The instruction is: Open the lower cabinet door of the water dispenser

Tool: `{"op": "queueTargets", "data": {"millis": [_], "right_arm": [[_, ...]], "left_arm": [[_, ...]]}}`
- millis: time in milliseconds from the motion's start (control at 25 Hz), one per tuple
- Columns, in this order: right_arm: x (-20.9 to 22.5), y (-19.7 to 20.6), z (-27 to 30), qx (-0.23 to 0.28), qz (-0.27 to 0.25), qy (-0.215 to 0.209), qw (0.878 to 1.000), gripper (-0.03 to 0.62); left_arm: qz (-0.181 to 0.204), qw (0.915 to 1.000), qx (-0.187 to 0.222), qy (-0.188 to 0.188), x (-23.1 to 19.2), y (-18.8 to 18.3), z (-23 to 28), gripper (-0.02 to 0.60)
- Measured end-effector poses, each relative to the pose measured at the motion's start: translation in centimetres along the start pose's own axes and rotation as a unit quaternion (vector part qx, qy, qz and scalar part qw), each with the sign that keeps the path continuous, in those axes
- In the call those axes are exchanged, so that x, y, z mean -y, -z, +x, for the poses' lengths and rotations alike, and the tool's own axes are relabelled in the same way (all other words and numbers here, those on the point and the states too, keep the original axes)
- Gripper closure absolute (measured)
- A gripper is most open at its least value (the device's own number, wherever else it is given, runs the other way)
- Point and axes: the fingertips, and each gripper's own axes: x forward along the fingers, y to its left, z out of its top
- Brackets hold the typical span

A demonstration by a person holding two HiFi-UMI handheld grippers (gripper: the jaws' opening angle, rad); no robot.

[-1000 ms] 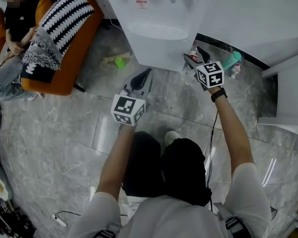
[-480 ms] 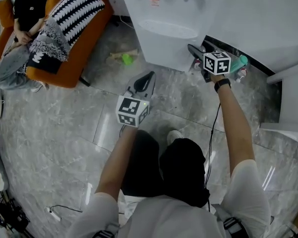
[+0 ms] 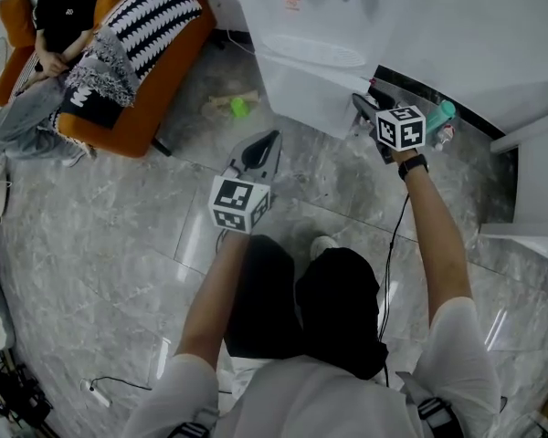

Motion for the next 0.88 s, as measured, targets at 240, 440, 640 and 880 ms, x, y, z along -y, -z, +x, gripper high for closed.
{"op": "queueTargets", "data": {"millis": [240, 440, 640, 880], "right_arm": [[-4.3, 1.4, -1.7, -0.007, -0.031, -0.032, 0.999, 0.418], [-7.6, 2.0, -2.8, -0.003, -0.035, -0.046, 0.998, 0.422], [-11.0, 2.7, -3.6, -0.006, -0.044, -0.075, 0.996, 0.432], [-15.1, 3.0, -3.7, -0.013, -0.067, -0.119, 0.991, 0.470]], "left_arm": [[-0.007, 1.0000, 0.004, -0.003, 0.2, 0.4, -0.9, 0.574], [-0.007, 0.9999, 0.003, -0.014, 0.0, 0.7, -1.7, 0.574], [-0.004, 0.9997, 0.003, -0.022, -0.5, 0.9, -2.8, 0.574], [-0.009, 0.9990, 0.009, -0.043, -2.0, 0.9, -4.3, 0.574]]}}
